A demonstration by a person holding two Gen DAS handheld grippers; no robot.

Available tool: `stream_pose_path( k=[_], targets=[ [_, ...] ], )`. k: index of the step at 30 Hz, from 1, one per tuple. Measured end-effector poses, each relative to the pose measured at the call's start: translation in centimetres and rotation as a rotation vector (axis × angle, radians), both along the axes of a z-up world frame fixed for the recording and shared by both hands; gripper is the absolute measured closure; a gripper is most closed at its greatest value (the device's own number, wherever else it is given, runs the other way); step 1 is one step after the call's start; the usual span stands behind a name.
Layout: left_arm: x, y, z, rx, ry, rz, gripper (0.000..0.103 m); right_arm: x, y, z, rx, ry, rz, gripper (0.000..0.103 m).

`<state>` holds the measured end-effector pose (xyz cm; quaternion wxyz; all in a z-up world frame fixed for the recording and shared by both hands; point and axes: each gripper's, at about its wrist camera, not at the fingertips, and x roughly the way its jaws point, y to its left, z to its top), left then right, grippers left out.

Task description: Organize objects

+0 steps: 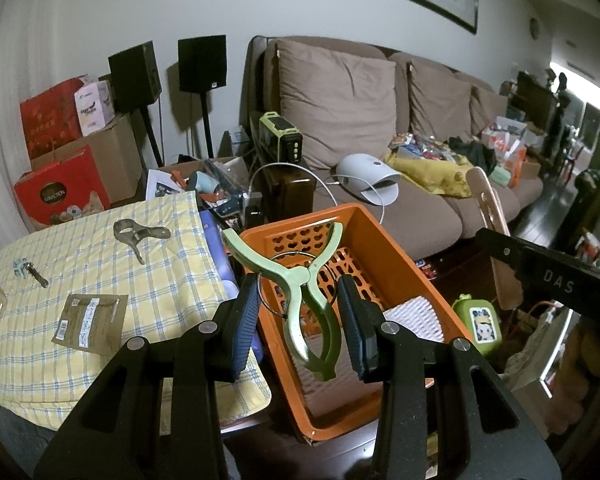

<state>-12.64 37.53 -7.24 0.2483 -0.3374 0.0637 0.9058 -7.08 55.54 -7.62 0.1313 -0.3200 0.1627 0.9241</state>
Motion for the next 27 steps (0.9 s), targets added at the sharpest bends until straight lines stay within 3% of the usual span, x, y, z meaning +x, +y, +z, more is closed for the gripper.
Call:
stream_pose_path(
  k=[27],
  targets=[
    [-0.73,0.15,-0.73,-0.009,-0.012,0.008,0.067,-0.35,-0.05,-0.31,0.008,-0.013,0.000,0.062]
  ],
)
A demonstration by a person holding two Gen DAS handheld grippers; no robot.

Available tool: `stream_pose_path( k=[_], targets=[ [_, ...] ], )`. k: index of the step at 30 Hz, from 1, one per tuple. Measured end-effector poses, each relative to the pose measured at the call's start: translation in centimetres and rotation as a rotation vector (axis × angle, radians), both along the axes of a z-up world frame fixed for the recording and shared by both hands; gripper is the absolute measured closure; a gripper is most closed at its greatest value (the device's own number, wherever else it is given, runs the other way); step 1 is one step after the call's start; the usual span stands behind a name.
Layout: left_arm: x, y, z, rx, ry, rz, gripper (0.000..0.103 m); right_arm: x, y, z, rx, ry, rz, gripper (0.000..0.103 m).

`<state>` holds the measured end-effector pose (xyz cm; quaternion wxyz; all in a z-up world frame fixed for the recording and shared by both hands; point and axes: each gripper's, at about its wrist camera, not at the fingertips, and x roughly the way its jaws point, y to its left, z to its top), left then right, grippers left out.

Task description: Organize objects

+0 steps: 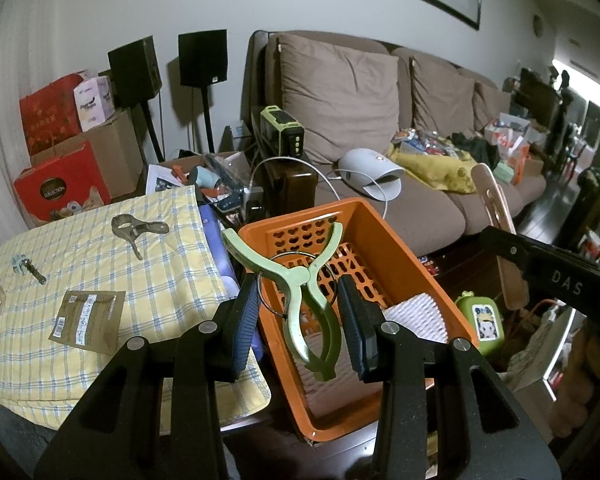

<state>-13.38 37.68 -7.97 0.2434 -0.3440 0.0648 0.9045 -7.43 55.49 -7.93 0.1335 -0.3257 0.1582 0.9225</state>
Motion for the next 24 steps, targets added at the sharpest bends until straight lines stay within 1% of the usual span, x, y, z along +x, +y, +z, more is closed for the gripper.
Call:
stream_pose_path(
  k=[4,7,18,24],
  targets=[
    [0.01,0.02,0.03,0.000,-0.001,0.000,0.067,0.04,0.05,-0.08,0.001,-0.002,0.000,0.062],
    [-0.14,0.14,-0.17,0.010,-0.021,-0.006,0.067,0.01,0.25,-0.30,-0.001,-0.008,0.001,0.062],
    [-0.27,0.43,-0.25,0.011,-0.023,-0.005,0.067,-0.12,0.31,-0.79,-0.003,-0.021,0.003,0.062],
    [-0.36,0.71,-0.39,0.021,-0.040,-0.013,0.067,-0.11,0.32,-0.97,-0.005,-0.024,0.002,0.062]
  ],
)
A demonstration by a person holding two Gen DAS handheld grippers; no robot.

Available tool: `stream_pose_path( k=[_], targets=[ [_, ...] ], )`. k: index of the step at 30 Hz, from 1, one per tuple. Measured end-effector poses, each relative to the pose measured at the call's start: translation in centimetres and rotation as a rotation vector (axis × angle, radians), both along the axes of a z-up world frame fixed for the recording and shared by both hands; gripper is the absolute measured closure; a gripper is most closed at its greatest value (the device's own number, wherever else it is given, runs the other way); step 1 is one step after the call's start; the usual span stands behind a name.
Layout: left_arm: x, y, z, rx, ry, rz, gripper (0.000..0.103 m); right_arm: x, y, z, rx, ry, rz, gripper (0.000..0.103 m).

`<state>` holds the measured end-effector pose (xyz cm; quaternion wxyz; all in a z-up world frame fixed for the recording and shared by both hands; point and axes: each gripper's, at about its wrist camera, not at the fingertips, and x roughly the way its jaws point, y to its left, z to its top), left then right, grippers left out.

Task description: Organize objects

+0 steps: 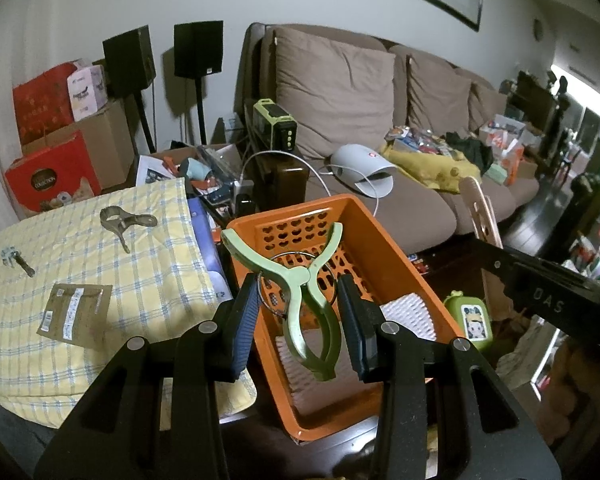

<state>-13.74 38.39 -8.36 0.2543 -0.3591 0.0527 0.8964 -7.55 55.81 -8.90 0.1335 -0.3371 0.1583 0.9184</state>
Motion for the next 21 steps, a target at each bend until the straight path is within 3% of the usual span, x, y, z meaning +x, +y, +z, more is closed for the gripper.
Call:
stream_pose_path(
  k=[21],
  targets=[
    [-0.30,0.14,-0.66,-0.003,-0.021,0.007,0.067,-0.17,-0.44,-0.59,-0.001,-0.013,0.007,0.062]
  ],
)
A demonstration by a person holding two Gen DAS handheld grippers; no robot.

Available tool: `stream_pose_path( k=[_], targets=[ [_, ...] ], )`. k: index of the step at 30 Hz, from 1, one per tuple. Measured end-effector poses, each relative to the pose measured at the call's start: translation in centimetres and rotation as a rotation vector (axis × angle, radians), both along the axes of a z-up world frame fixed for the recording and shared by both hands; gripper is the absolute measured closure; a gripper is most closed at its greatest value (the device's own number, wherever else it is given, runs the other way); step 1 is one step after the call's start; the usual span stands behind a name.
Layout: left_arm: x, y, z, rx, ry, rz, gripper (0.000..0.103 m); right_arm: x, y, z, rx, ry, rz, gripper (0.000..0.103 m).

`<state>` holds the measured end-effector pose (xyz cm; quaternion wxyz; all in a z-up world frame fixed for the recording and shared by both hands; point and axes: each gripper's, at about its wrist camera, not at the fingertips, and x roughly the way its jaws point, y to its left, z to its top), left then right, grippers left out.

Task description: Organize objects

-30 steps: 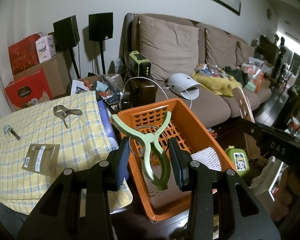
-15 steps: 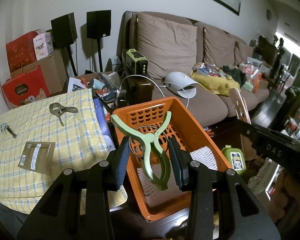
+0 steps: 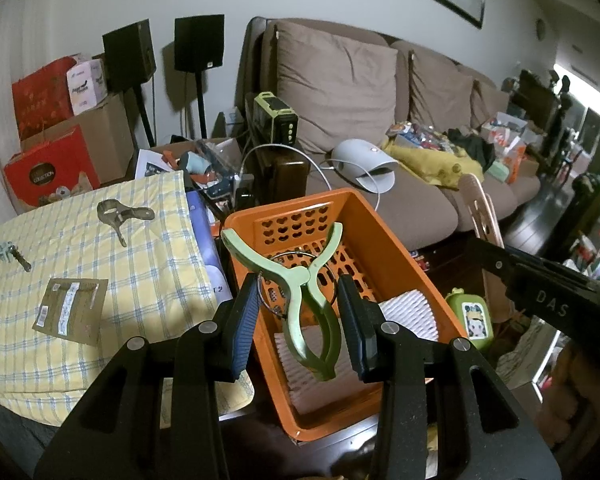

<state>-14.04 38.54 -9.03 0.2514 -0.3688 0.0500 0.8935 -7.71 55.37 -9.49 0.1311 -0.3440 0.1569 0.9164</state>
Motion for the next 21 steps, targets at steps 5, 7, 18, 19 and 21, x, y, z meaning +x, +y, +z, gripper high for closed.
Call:
stream_pose_path(
  k=[5,7,18,19,21],
  targets=[
    [-0.06,-0.01,-0.09,0.000,-0.004,0.001,0.067,0.03,-0.07,-0.05,0.003,-0.003,-0.003,0.062],
    [-0.08,0.00,-0.05,-0.001,-0.003,0.000,0.067,-0.04,-0.07,-0.05,0.002,-0.003,-0.003,0.062],
    [-0.27,0.05,-0.28,-0.001,-0.009,-0.001,0.067,-0.07,-0.13,-0.11,0.002,-0.008,-0.002,0.062],
    [-0.26,0.06,-0.32,-0.002,-0.009,-0.001,0.067,-0.15,-0.14,-0.14,0.002,-0.009,-0.002,0.062],
    [-0.37,0.13,-0.44,-0.003,-0.011,-0.001,0.067,-0.16,-0.15,-0.18,0.002,-0.010,-0.003,0.062]
  ],
)
